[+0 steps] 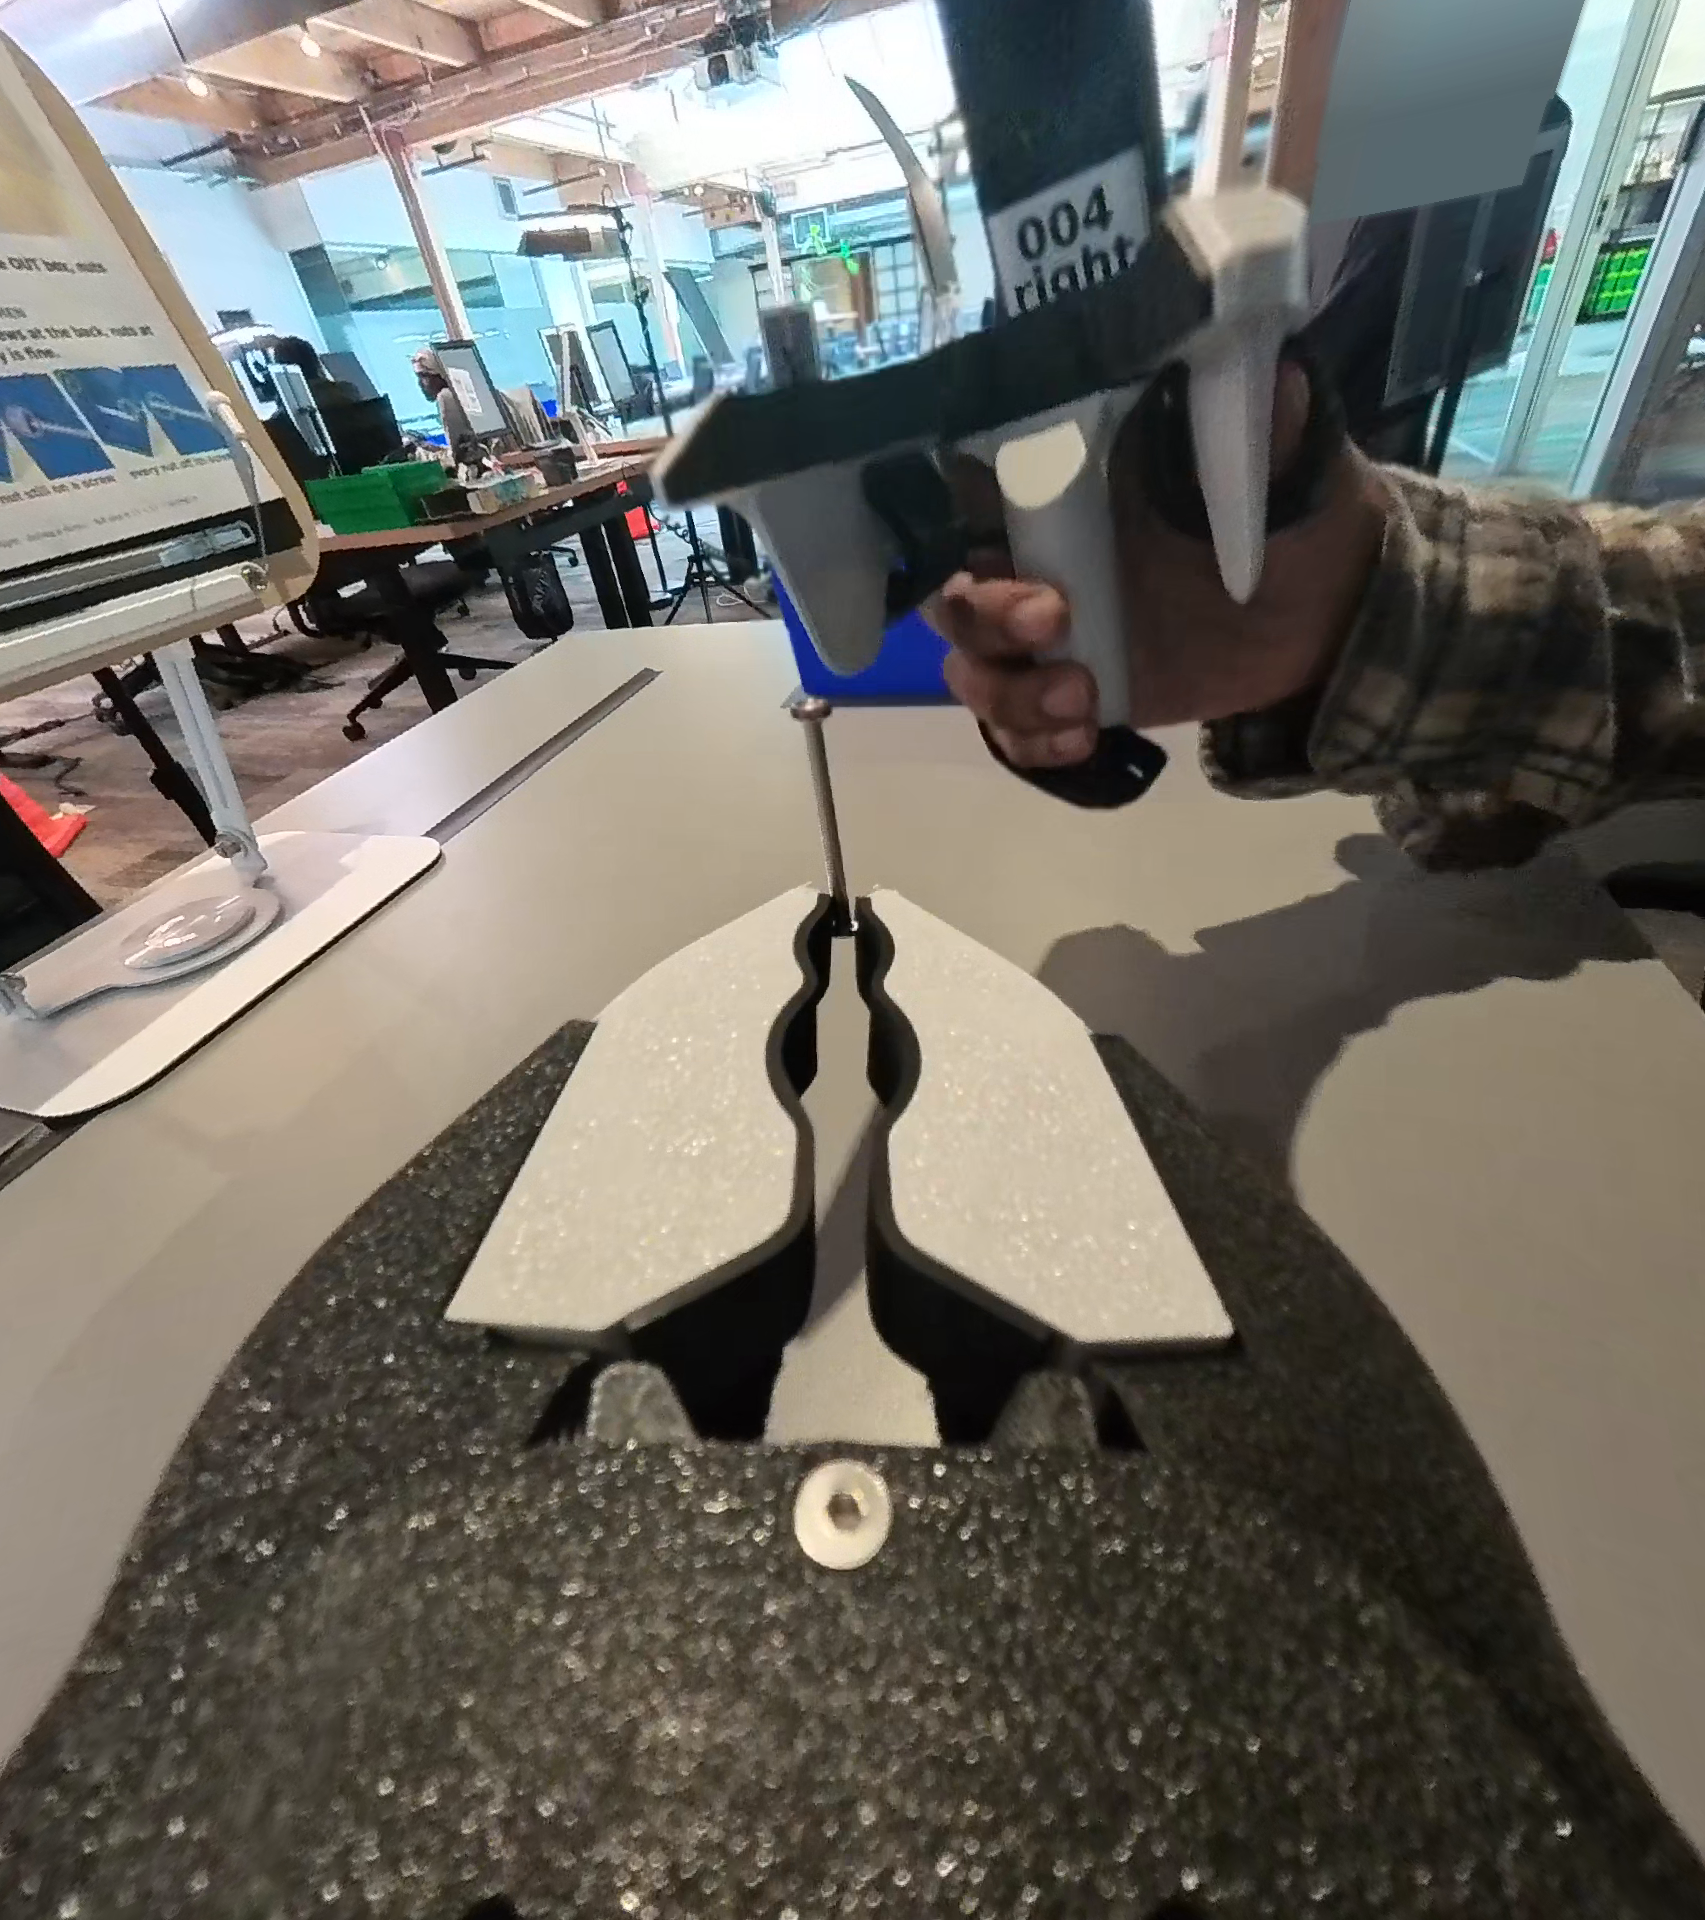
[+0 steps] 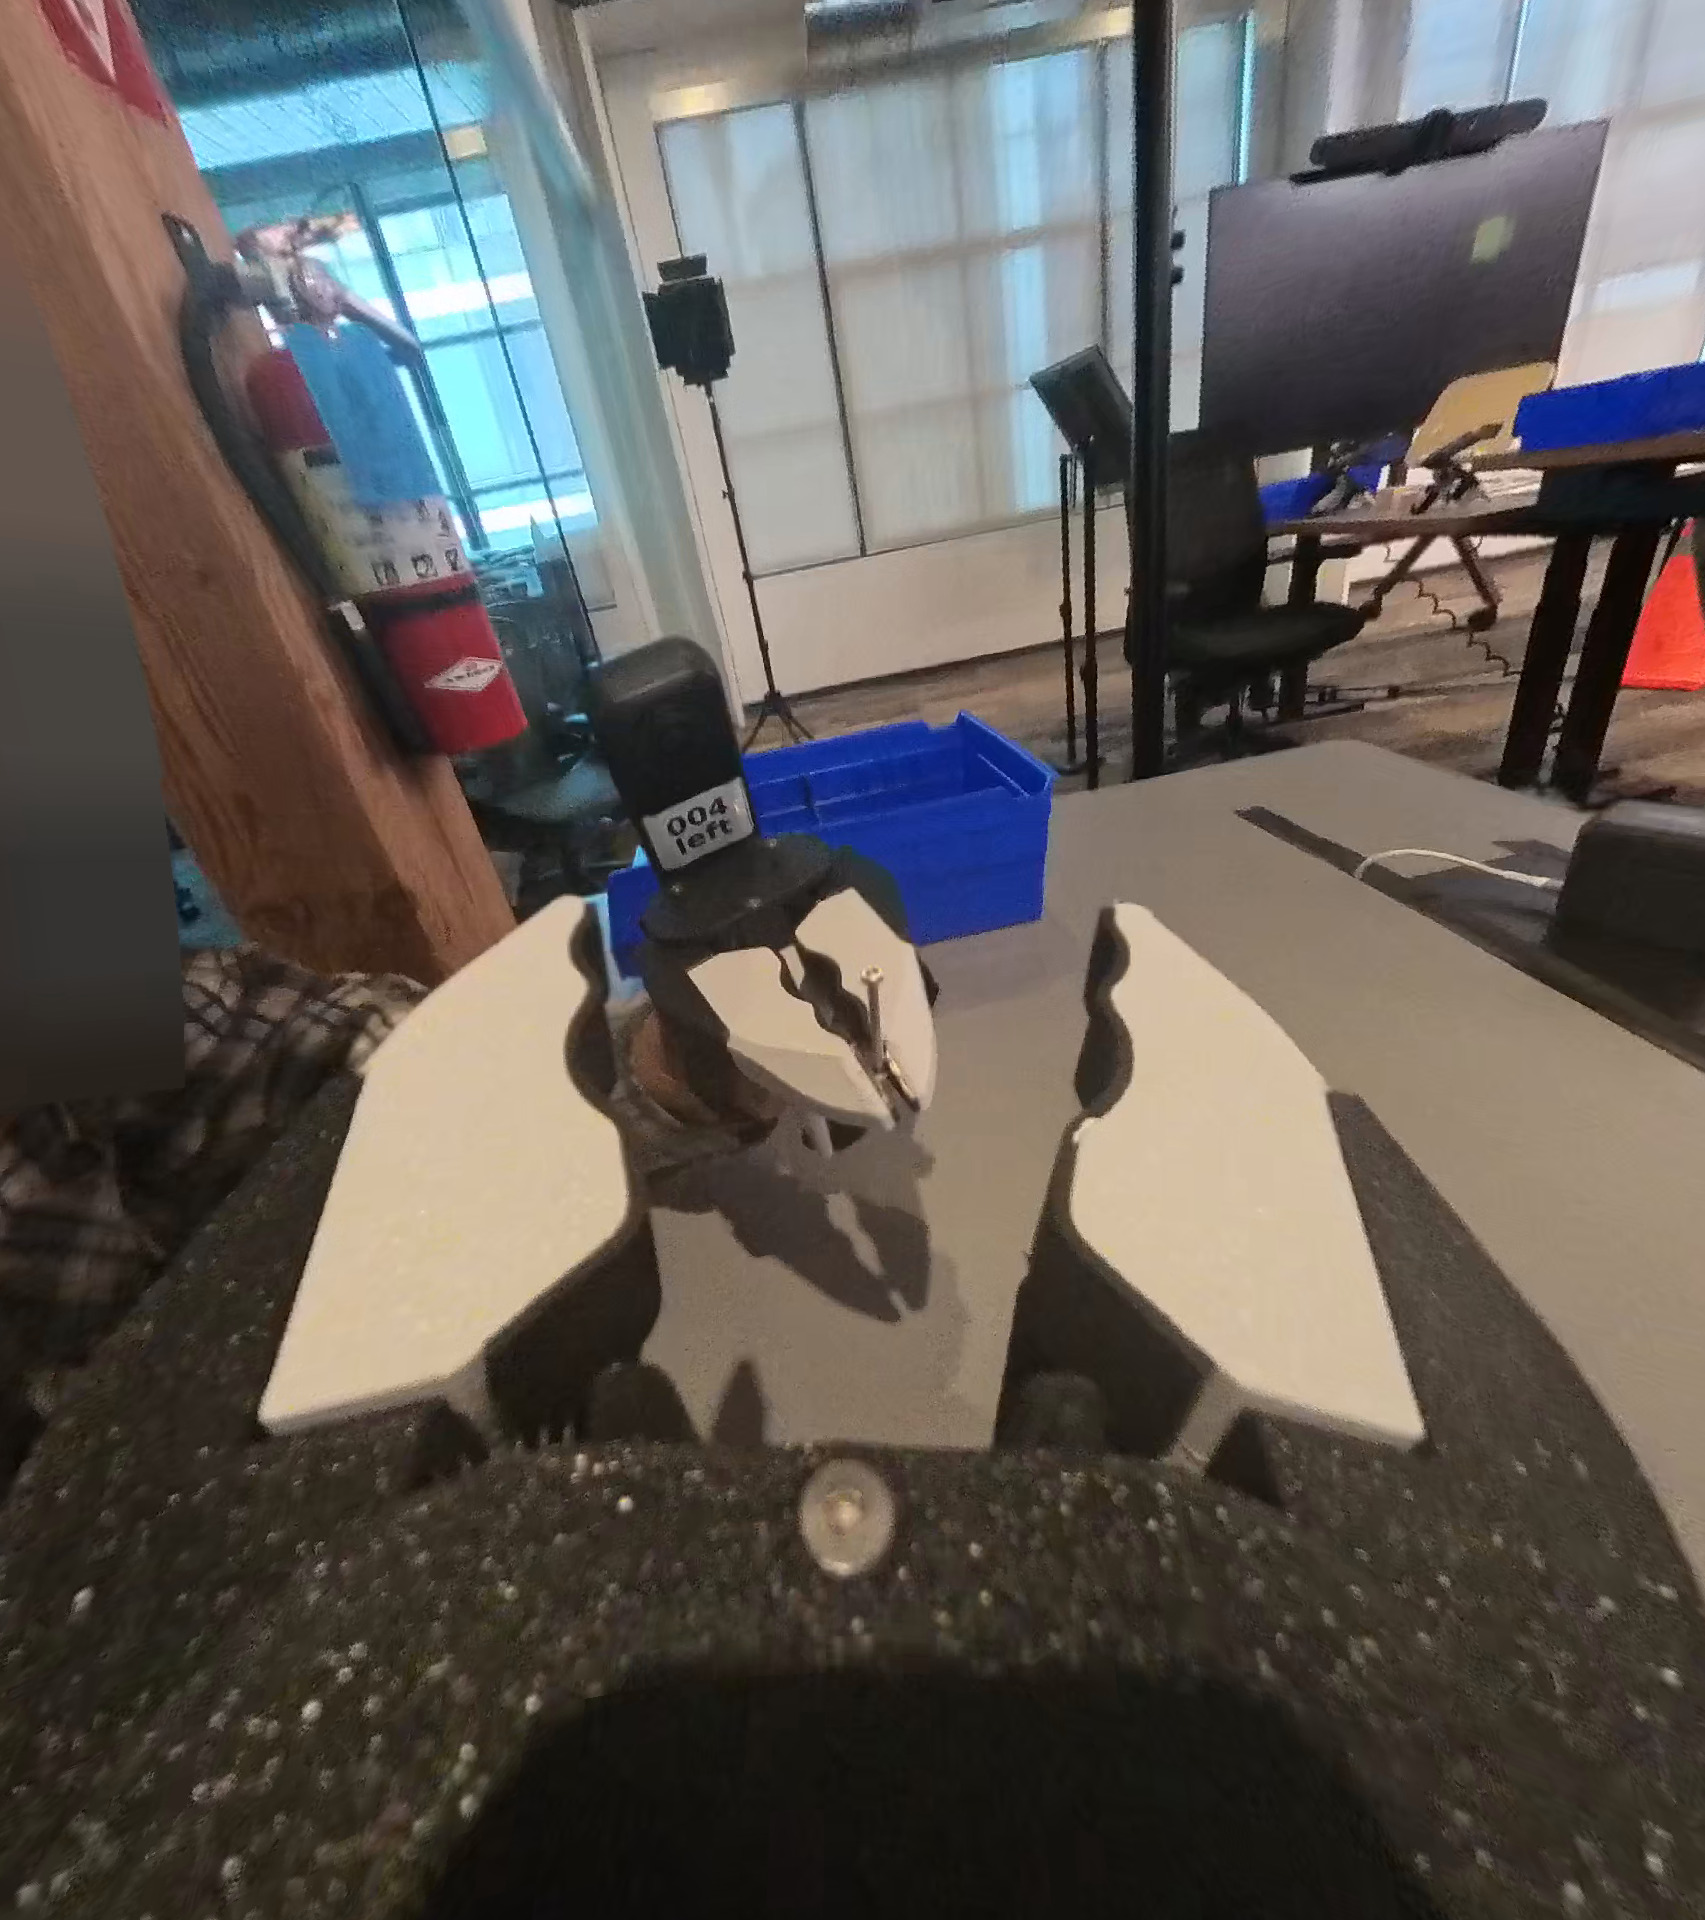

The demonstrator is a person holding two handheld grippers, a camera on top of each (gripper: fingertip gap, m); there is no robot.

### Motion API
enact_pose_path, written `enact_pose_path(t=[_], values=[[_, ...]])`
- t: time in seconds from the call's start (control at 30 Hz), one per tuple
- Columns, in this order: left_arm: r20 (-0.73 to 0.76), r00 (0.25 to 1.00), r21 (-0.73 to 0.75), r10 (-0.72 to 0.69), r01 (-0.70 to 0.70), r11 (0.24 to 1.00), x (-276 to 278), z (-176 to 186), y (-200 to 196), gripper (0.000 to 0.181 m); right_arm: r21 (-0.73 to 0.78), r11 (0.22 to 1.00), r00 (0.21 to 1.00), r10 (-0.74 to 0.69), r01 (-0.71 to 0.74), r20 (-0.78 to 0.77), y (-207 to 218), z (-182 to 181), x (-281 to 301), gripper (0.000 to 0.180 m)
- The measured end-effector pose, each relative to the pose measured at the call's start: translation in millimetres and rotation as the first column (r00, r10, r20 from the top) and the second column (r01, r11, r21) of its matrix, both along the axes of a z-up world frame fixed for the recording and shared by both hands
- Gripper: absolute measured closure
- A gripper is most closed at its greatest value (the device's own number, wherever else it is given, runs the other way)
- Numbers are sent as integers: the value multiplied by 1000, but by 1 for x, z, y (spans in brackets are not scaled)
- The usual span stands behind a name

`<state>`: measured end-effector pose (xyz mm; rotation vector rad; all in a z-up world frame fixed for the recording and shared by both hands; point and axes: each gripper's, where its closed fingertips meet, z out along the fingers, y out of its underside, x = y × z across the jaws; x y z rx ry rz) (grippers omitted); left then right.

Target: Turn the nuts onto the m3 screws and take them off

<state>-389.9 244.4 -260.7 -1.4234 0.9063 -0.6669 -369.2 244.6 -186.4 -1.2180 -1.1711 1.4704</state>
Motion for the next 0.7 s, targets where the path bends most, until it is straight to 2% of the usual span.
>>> enact_pose_path(t=[0.27,0.53,0.7], values=[[1,1000,4,-11,11,1000,3,0,-2,177,224,973,989,16,-49,145,-10,-28,-21,112],[1,1000,4,-25,25,1000,4,0,-3,177,131,973,981,192,-192,14,-15,-20,-26,133],[2,1000,11,-27,27,1000,4,1,-4,177,99,953,958,286,-285,3,-15,-23,-30,143]])
